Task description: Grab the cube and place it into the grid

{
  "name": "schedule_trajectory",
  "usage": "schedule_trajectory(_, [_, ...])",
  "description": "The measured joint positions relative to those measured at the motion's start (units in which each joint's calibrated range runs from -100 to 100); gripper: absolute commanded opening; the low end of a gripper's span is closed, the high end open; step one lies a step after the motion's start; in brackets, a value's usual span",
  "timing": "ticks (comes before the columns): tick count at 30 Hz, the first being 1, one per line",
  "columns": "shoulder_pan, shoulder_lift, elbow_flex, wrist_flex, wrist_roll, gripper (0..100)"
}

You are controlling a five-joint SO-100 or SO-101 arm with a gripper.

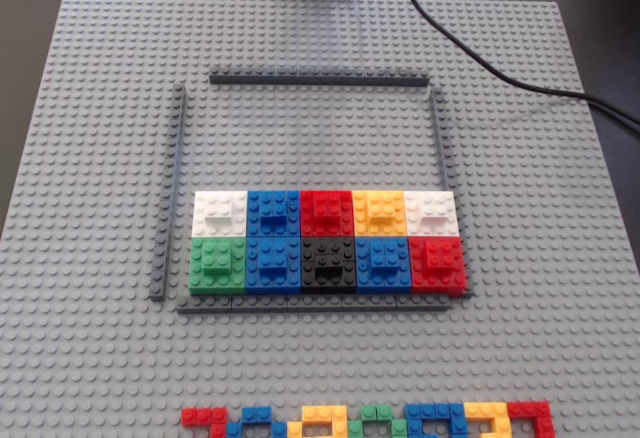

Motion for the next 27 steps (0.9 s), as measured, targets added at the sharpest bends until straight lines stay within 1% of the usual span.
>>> schedule_trajectory(11, [1.2, -13.6, 16.6, -2.2, -0.7, 0])
schedule_trajectory(22, [0.4, -15.6, 29.1, -4.9, -2.2, 0])
schedule_trajectory(27, [0.4, -15.6, 34.8, -5.7, -1.7, 0])
